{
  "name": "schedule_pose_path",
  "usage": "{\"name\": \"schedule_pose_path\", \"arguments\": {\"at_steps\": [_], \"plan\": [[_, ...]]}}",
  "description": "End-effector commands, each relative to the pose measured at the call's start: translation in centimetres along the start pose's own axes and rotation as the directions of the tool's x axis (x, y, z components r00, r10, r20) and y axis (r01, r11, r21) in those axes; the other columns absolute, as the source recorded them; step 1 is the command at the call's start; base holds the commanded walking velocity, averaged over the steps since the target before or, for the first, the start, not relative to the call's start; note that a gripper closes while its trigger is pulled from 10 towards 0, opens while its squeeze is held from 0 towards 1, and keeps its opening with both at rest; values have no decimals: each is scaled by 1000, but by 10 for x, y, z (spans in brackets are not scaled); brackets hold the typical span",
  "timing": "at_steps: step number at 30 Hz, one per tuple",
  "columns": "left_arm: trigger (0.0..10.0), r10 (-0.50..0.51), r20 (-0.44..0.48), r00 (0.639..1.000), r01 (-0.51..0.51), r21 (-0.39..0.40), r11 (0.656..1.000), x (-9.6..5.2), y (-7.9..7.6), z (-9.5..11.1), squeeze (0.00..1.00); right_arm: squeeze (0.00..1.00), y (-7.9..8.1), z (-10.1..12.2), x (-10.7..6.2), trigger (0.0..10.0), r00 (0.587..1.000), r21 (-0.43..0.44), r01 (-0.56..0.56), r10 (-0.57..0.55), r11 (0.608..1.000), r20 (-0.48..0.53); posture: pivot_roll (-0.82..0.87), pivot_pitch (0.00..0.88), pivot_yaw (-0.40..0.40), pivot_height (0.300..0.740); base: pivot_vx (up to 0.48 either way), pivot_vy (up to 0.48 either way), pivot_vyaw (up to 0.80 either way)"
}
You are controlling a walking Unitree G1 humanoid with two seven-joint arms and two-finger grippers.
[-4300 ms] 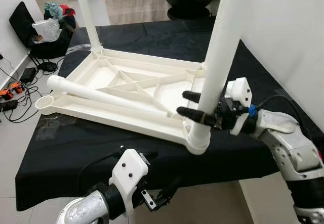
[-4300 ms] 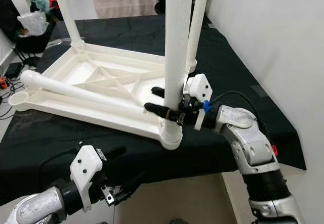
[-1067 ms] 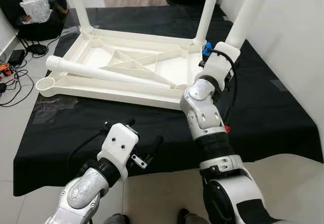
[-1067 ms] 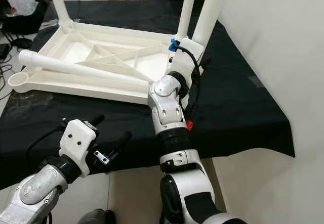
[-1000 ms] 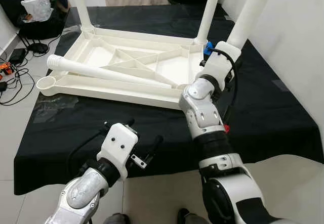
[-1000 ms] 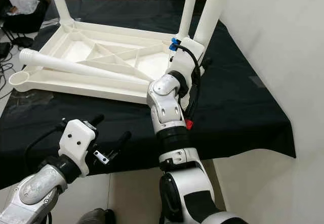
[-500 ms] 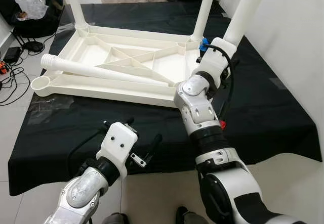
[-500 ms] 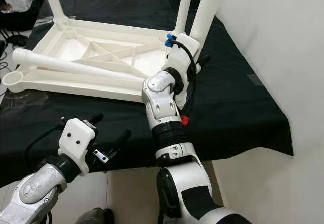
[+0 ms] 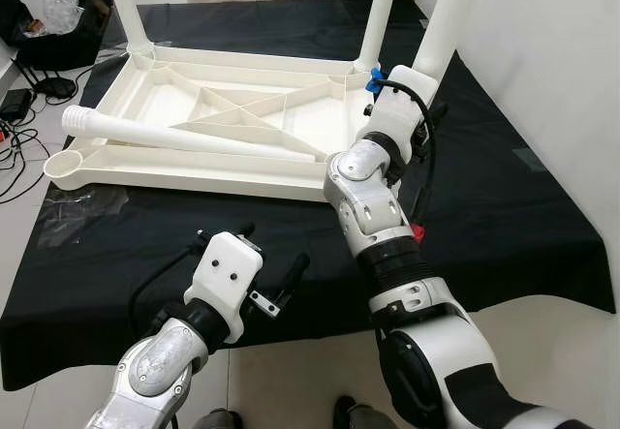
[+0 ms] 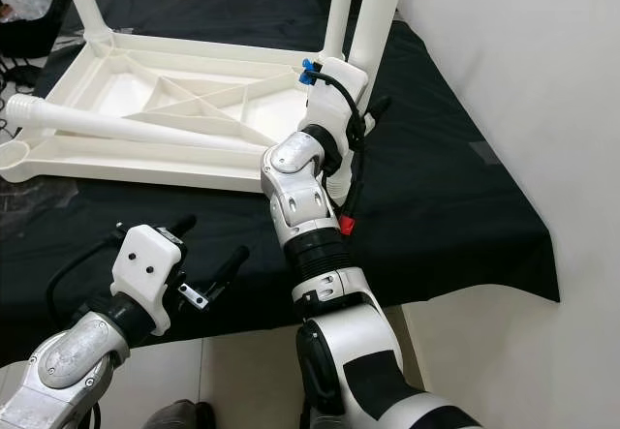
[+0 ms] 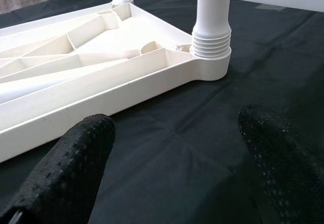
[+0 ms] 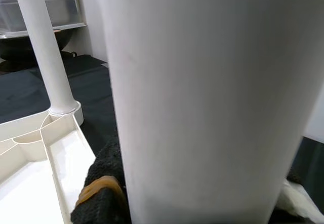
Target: Building children table
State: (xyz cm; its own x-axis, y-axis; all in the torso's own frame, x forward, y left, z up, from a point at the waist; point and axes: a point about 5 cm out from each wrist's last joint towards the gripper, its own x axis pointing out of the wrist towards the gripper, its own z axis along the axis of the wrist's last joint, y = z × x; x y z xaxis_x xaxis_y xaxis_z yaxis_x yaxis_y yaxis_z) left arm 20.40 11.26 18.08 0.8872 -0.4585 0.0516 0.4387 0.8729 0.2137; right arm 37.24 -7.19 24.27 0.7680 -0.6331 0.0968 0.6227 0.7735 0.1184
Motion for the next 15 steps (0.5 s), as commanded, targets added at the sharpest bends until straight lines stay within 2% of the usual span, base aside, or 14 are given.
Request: {"name": "schedule_pose_path", "arguments": {"at_steps": [1,4,6,7,10,15], "plan": [[10000,6,-18,1000,-6,-1,1000,0,-1,-5,0,0,9,-42,-24,10000,984,-93,-61,44,994,-173,80,172,-64,740,0,0,0],[10000,6,-19,1000,-6,-1,1000,0,-1,-5,0,0,8,-42,-22,10000,983,-82,-54,38,995,-179,79,170,-64,740,0,0,0],[10000,7,-19,1000,-7,0,1000,0,-1,-6,0,0,6,-41,-19,10000,985,-83,-23,8,996,-175,79,170,-64,740,0,0,0],[10000,9,-18,1000,-9,-1,1000,0,-1,-6,0,0,4,-41,-18,10000,984,-86,28,-43,996,-175,79,170,-64,740,0,0,0],[10000,20,-18,1000,-20,-2,1000,0,-1,-6,0,0,3,-40,-18,10000,981,-84,59,-73,995,-178,82,167,-67,740,0,0,0],[10000,25,-67,997,-29,-53,998,-3,-1,-14,0,0,7,-37,-21,10000,978,-85,79,-94,993,-184,84,172,-72,740,0,0,0]]}}
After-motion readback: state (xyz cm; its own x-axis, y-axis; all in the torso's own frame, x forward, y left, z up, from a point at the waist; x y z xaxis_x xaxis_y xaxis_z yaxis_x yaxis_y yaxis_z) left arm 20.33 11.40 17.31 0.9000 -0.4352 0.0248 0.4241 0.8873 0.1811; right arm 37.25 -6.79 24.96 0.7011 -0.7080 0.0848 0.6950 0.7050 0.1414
